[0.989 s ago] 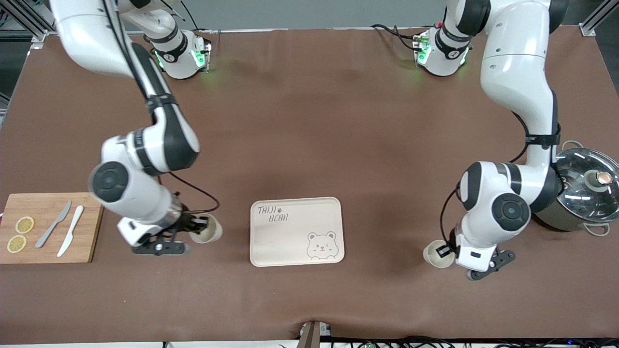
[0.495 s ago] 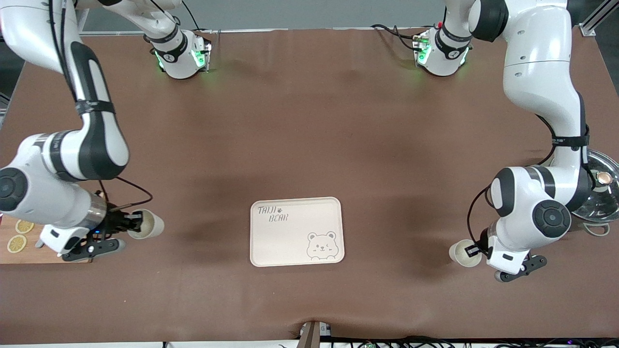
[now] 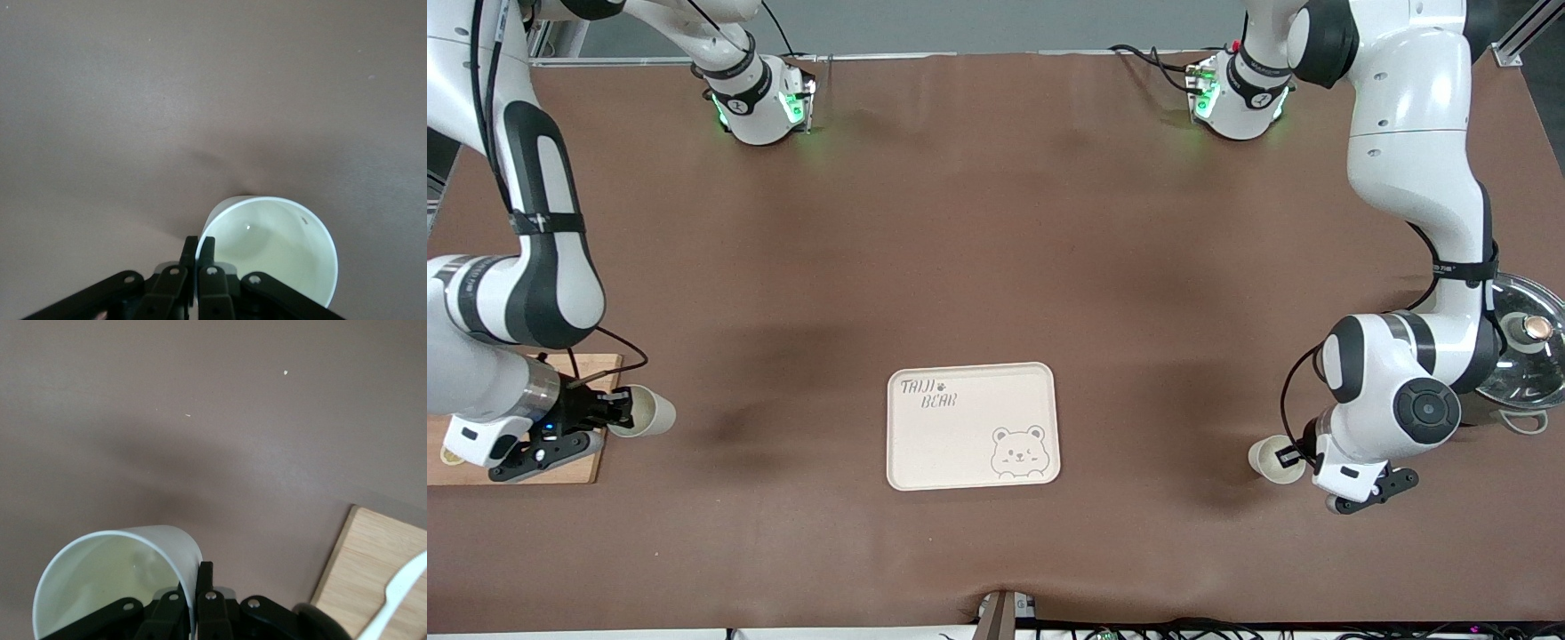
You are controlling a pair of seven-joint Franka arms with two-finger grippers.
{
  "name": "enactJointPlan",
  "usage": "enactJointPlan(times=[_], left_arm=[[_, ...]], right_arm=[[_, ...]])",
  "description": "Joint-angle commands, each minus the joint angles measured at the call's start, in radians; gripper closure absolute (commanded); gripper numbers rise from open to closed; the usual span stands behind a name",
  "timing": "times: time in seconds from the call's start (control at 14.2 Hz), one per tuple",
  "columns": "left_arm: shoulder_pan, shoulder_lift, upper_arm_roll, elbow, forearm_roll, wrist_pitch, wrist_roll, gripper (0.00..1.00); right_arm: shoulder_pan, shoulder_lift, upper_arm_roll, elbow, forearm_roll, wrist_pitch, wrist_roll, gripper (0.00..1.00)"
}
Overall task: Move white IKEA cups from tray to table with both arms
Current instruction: 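Lower the cups onto the table beside the board and pot, then open both grippers and raise the arms away from the cups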
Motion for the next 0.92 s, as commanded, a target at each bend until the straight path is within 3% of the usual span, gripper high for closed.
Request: enactJointPlan(times=[0.0, 0.35, 0.49, 0.85], left_arm=[[0.011, -0.002, -0.006, 0.004, -0.016, -0.004, 0.017, 0.99], [0.016, -0.008, -0.007, 0.008, -0.015, 0.001, 0.017, 0.21], [0.016, -0.017, -0.006, 0.012, -0.011, 0.001, 0.017, 0.00], [0.019, -0.069, -0.007, 0.016, -0.011, 0.001, 0.049, 0.00]], right_arm=[[-0.009, 0.013, 0.017, -0.091, 0.000, 0.132, -0.014, 1.00], [-0.010, 0.081, 0.017, -0.106, -0.001, 0.217, -0.016, 1.00], [-0.013, 0.104, 0.017, -0.106, -0.001, 0.246, -0.016, 1.00], [-0.013, 0.133, 0.017, -0.106, -0.001, 0.277, -0.016, 1.00]])
